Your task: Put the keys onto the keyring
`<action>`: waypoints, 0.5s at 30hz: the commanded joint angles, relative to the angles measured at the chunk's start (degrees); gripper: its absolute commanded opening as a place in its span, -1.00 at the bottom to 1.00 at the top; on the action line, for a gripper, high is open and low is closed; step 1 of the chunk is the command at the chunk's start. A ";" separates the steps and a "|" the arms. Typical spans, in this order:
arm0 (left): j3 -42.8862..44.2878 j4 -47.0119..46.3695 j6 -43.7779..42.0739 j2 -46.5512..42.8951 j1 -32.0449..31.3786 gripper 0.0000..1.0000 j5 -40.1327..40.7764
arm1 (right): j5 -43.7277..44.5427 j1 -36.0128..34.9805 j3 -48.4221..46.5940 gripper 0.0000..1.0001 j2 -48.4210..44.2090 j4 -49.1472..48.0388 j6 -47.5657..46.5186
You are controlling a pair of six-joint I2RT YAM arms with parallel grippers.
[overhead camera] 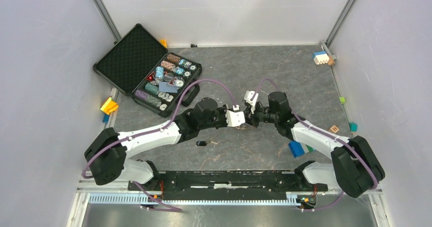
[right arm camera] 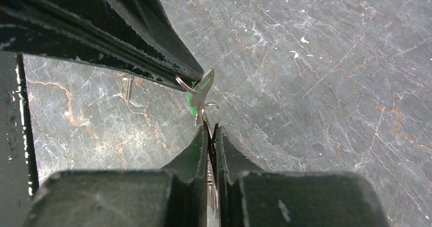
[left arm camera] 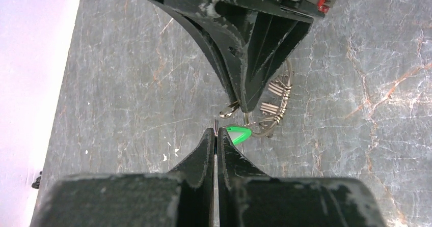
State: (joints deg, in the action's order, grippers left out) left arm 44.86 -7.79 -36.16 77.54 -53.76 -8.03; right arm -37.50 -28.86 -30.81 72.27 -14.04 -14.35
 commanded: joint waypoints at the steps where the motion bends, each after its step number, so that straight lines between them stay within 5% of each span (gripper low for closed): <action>1: 4.98 4.72 -2.47 1.04 -1.20 -0.96 4.10 | -1.36 0.13 -3.12 -1.00 0.26 -0.81 2.30; 15: 6.88 7.44 -3.23 3.61 -6.63 -0.95 12.34 | -3.62 0.21 -4.27 -1.00 1.94 -0.02 3.98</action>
State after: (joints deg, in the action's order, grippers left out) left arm 49.17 -1.19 -37.28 79.94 -58.98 0.34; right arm -39.29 -28.84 -32.62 74.26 -13.10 -11.27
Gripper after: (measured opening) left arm 0.043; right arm 0.088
